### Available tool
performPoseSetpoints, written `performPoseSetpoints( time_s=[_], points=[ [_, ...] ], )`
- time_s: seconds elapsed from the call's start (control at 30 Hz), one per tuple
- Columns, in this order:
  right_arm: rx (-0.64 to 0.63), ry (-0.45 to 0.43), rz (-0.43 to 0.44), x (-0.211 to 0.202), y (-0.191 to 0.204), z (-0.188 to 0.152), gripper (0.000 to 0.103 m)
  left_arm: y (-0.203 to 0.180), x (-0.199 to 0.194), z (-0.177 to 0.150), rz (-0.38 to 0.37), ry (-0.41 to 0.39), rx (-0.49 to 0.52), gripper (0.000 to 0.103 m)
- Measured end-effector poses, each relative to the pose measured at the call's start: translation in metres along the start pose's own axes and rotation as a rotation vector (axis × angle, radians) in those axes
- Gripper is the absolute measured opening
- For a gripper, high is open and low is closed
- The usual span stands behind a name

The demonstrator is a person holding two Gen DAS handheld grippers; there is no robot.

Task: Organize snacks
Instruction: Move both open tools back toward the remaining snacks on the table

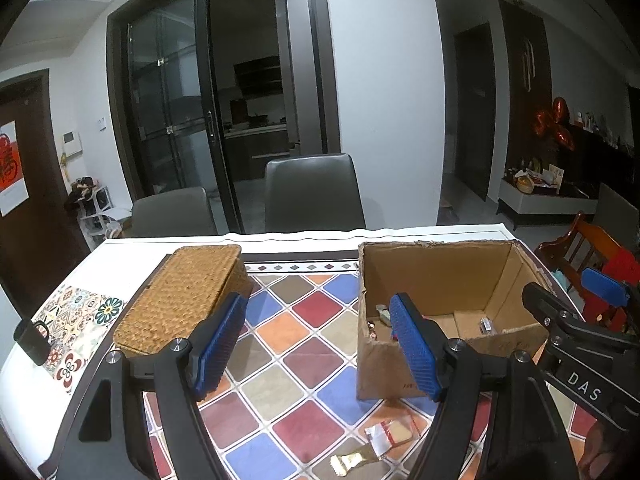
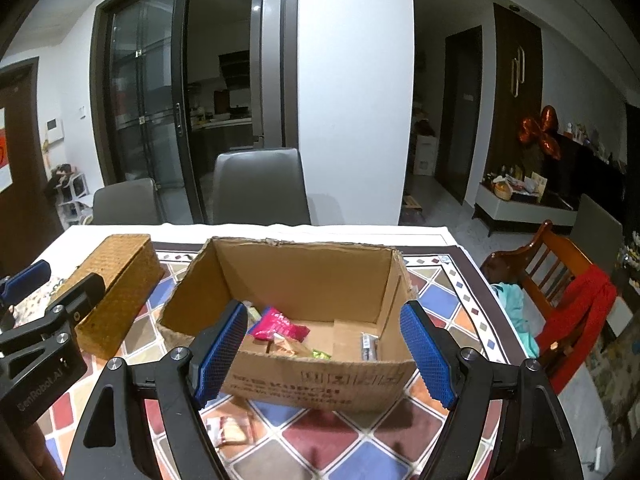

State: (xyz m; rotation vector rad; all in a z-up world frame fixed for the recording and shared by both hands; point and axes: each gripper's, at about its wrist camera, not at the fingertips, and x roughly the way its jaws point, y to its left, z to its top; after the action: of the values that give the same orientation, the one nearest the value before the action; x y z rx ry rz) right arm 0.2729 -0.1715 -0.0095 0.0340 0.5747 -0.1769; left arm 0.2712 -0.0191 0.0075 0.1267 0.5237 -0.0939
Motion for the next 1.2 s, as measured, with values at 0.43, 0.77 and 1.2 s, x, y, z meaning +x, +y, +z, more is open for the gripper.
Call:
performPoseSetpoints(
  time_s=[0.43, 0.77, 1.2],
  points=[
    [-0.032, 0.017, 0.02, -0.007, 0.014, -0.014, 0.08, 0.015, -0.011, -0.017, 0.011, 0.002, -0.004, 0.074],
    [-0.056, 0.047, 0.035, -0.007, 0.025, -0.032, 0.08, 0.022, -0.013, -0.037, 0.005, 0.015, 0.011, 0.074],
    [-0.094, 0.111, 0.054, 0.005, 0.037, -0.061, 0.08, 0.026, -0.004, -0.074, -0.025, 0.061, 0.042, 0.074]
  ],
)
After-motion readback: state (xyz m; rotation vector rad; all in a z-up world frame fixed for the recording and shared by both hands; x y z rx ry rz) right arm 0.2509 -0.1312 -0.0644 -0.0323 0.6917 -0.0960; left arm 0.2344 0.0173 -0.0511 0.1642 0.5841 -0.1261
